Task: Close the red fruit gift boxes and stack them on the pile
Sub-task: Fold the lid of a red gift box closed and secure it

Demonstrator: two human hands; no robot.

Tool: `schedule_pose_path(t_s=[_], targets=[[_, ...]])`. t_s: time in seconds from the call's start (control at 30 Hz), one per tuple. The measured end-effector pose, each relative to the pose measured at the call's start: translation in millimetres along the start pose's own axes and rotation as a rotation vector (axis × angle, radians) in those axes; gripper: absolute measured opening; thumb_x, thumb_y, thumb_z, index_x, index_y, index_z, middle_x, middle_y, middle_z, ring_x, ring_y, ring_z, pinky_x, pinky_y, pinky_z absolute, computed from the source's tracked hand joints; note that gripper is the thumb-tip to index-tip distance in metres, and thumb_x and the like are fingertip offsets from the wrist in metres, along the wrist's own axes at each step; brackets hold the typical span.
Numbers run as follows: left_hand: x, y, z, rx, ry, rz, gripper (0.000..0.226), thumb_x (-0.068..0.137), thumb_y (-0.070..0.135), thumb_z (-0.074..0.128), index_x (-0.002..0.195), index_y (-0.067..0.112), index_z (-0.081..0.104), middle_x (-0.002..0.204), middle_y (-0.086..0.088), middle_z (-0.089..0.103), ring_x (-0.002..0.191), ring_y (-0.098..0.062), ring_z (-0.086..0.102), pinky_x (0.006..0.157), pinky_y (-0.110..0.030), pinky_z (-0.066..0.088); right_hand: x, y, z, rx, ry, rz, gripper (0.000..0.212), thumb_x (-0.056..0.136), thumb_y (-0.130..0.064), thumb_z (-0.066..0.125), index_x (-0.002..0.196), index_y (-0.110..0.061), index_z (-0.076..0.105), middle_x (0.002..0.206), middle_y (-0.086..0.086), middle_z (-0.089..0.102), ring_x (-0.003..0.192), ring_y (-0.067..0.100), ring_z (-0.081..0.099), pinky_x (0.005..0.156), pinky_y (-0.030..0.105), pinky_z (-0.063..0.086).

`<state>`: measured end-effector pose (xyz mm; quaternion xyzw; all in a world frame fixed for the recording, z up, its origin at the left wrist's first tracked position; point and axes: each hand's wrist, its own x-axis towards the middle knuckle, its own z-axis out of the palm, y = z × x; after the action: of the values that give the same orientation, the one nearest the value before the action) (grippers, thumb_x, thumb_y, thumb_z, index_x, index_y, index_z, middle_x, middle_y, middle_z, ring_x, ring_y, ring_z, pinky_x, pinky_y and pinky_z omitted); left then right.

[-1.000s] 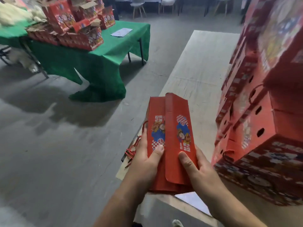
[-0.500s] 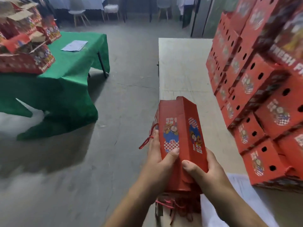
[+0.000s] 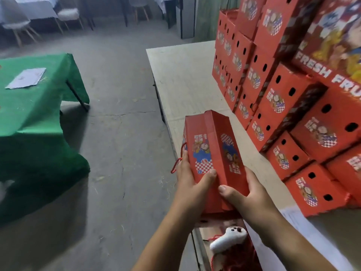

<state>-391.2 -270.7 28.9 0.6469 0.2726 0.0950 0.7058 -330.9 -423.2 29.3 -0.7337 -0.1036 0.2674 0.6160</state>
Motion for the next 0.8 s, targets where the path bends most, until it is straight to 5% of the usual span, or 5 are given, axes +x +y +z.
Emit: schedule_pose_path(t_s=[0.3, 0.43, 0.57, 0.7, 0.8], targets=[[135.1, -0.6, -10.3, -0.177, 0.002, -0.065, 0.087, 0.086, 0.035, 0.077, 0.156, 0.051, 0.029, 0.147, 0.006, 0.047, 0.117, -0.013, 0.068, 0.087, -0.035, 0.064, 141.1, -13.9, 10.1, -0.162, -0.005, 0.055, 0.082, 0.065, -0.072, 0.08, 0.137, -0.062, 0.041, 0.123, -0.026, 0.066, 0.114, 0.007, 0.068, 0.095, 0.04, 0.06], [219.8, -7.4, -12.3, -0.098, -0.128, -0.07, 0.107, 0.068, 0.059, 0.075, 0.151, 0.07, 0.007, 0.152, 0.02, 0.027, 0.137, -0.011, 0.049, 0.101, -0.033, 0.055, 227.4, -25.1, 1.0, -0.373, 0.054, 0.102, 0.079, 0.066, -0.072, 0.077, 0.126, -0.085, 0.028, 0.124, -0.047, 0.055, 0.117, -0.009, 0.059, 0.108, 0.036, 0.051], [277.2, -1.8, -12.2, 0.215, -0.516, -0.094, 0.107, 0.088, 0.063, 0.064, 0.149, 0.062, -0.024, 0.167, 0.016, -0.014, 0.157, -0.008, -0.001, 0.124, -0.033, 0.018, 295.4, -46.2, -19.3, -0.751, 0.19, 0.156, 0.093, 0.07, -0.068, 0.073, 0.153, -0.049, 0.038, 0.15, -0.017, 0.052, 0.135, 0.012, 0.054, 0.112, 0.039, 0.046], [320.7, 12.6, -39.2, 0.357, -0.898, -0.051, 0.081, 0.102, 0.039, 0.063, 0.158, 0.047, 0.004, 0.142, 0.014, 0.054, 0.133, -0.005, 0.055, 0.112, -0.035, 0.047, 326.1, -34.2, 5.3, -0.837, 0.495, 0.053, 0.058, 0.094, -0.022, 0.069, 0.149, -0.029, 0.053, 0.161, -0.001, 0.043, 0.15, 0.024, 0.038, 0.124, 0.044, 0.03], [357.4, 23.7, -62.0, 0.515, -0.701, 0.175, 0.035, 0.103, 0.032, 0.061, 0.137, 0.034, 0.053, 0.116, 0.014, 0.067, 0.101, -0.001, 0.066, 0.09, -0.034, 0.056, 313.0, -12.1, 50.1, -0.902, 0.837, 0.054, 0.065, 0.091, -0.028, 0.07, 0.152, -0.027, 0.048, 0.165, 0.009, 0.03, 0.151, 0.036, 0.026, 0.119, 0.054, 0.026]])
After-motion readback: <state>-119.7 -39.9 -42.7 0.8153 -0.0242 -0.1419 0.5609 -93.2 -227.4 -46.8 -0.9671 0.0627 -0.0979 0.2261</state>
